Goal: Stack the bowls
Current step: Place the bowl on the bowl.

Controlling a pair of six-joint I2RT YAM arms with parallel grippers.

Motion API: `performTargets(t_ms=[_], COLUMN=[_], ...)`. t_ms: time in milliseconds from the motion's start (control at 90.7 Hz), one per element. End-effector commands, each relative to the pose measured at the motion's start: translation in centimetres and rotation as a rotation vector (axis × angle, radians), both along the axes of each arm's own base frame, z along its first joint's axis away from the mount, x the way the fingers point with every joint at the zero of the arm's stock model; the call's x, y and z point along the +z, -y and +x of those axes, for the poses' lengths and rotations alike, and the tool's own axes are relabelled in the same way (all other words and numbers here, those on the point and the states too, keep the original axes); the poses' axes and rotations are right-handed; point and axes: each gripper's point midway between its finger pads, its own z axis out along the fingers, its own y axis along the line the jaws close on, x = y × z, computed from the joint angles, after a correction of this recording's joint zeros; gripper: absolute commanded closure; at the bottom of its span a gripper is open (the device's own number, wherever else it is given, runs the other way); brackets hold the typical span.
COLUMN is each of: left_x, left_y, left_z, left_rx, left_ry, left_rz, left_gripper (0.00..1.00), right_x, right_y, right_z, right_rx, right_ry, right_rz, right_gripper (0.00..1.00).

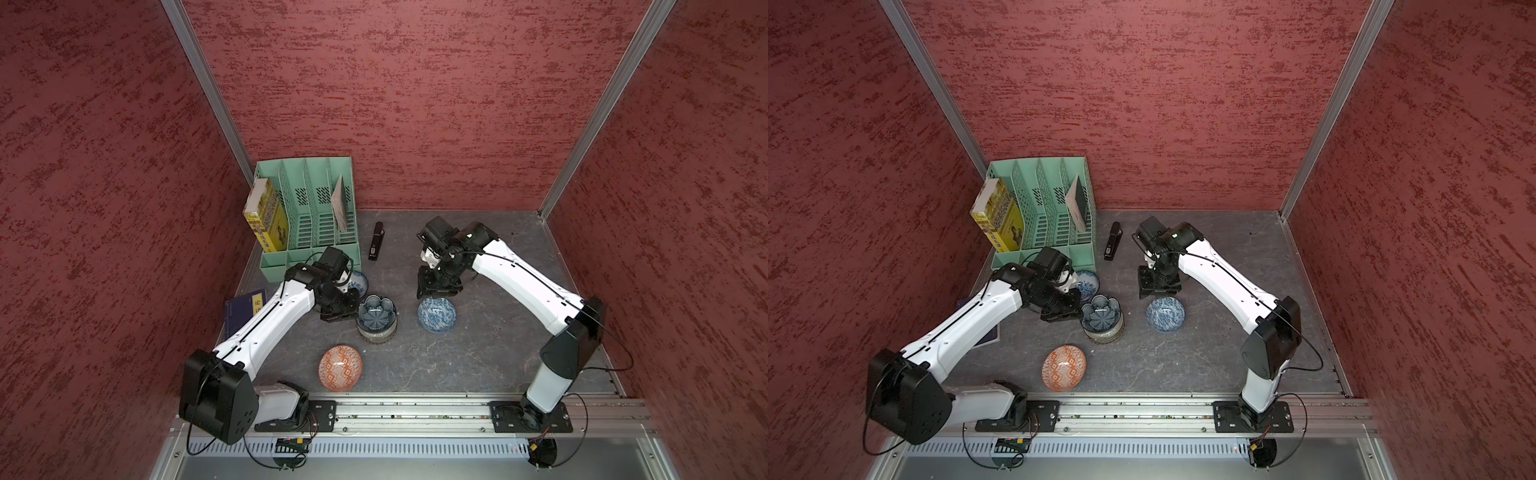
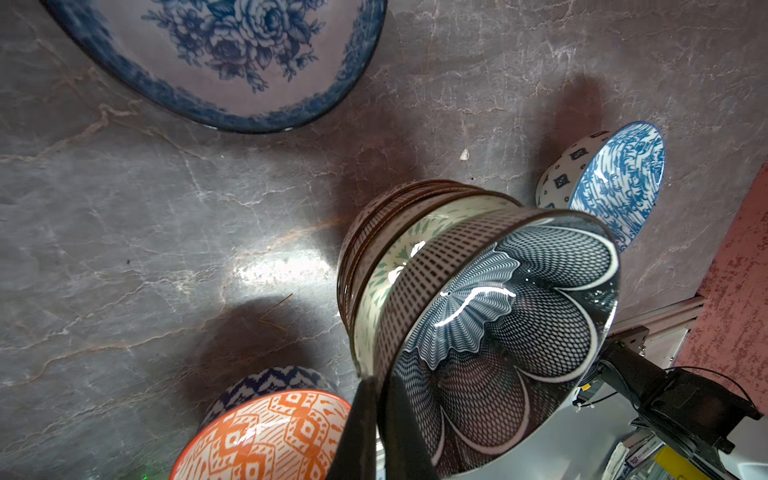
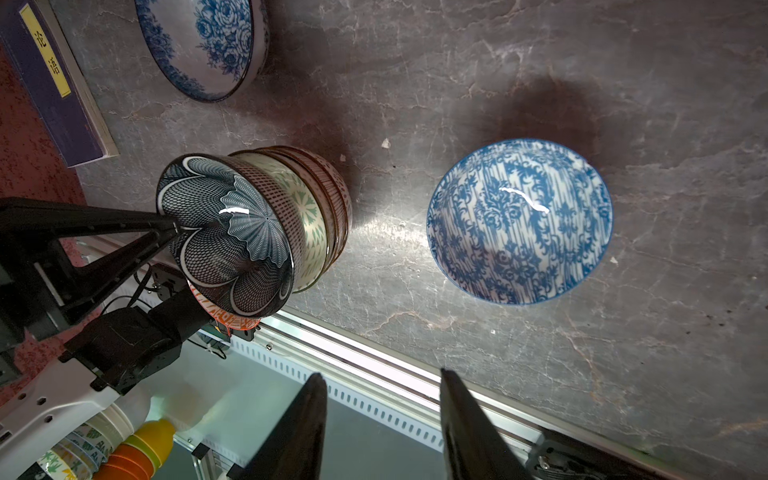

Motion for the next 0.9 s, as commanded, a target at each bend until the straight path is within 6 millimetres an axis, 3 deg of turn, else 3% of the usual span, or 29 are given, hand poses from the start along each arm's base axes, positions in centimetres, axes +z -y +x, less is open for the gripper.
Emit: performTargets(t_ms=[0, 893], left_x=[0.6, -1.6], left_y=[0.9, 0.6], left_z=[0.8, 0.1], left_rx=[-0.001, 0.012], left_ry=[0.045, 0.014], left_rz=[-0.067, -0.047], left_gripper=[1.0, 1.0], right_x=[1.5, 0.7], right_y=[-0.4, -0.4], right_z=[0.1, 0.0], right_rx=[0.006, 0.012], right_ry=[0.039, 0.027], right_rz=[0.058, 0.052], right_gripper=[0.54, 0.58])
